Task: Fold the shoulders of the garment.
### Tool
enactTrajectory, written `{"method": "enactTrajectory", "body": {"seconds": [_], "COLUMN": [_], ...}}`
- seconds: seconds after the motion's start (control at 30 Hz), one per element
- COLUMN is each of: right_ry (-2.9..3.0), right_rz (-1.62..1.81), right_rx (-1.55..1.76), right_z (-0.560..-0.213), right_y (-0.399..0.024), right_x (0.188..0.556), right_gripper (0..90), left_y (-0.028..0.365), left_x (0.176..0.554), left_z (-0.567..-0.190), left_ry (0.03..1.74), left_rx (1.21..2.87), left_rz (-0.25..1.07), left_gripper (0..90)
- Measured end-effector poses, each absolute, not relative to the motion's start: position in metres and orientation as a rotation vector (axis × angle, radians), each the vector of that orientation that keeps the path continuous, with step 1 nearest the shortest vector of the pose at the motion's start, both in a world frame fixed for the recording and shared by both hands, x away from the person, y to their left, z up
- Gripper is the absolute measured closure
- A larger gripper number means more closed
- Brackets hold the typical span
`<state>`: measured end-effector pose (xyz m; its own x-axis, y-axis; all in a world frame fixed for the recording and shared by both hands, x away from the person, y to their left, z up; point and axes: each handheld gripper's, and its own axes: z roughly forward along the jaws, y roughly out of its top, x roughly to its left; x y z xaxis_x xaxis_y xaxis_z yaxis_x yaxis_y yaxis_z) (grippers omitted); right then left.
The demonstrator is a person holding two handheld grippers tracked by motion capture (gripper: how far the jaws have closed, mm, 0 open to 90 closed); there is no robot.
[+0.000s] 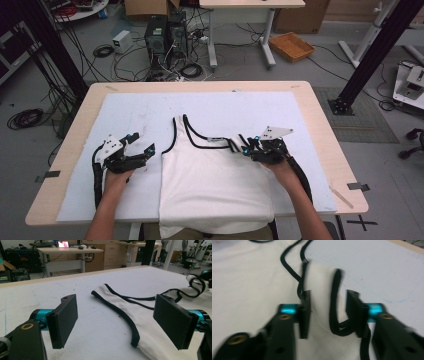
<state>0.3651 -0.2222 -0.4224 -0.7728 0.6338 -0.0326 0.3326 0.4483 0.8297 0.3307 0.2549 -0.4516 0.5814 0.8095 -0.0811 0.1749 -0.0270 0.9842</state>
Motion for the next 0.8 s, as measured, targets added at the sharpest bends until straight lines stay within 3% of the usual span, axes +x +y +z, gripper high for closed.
{"method": "enactTrajectory", "body": {"seconds": [0.17, 0.37, 0.6, 0.77, 0.8], "right_ry": [2.227, 2.430, 2.691, 2.688, 2.668], "right_rz": [1.401, 1.414, 1.217, 1.071, 1.060], "right_rx": [0.861, 0.754, 0.605, 0.542, 0.543], "right_z": [-0.410, -0.411, -0.433, -0.441, -0.439], "right_y": [-0.230, -0.213, -0.192, -0.193, -0.196], "right_x": [0.365, 0.360, 0.348, 0.345, 0.344], "right_gripper": [47.0, 56.4, 56.9, 85.9, 86.8], "left_y": [0.255, 0.255, 0.255, 0.255, 0.254], "left_x": [0.331, 0.331, 0.331, 0.331, 0.331], "left_z": [-0.452, -0.452, -0.452, -0.451, -0.451], "left_ry": [0.859, 0.863, 0.865, 0.859, 0.860], "left_rx": [1.551, 1.547, 1.546, 1.552, 1.551], "left_rz": [0.629, 0.626, 0.626, 0.629, 0.629], "left_gripper": [19.8, 19.8, 19.8, 19.8, 19.8]}}
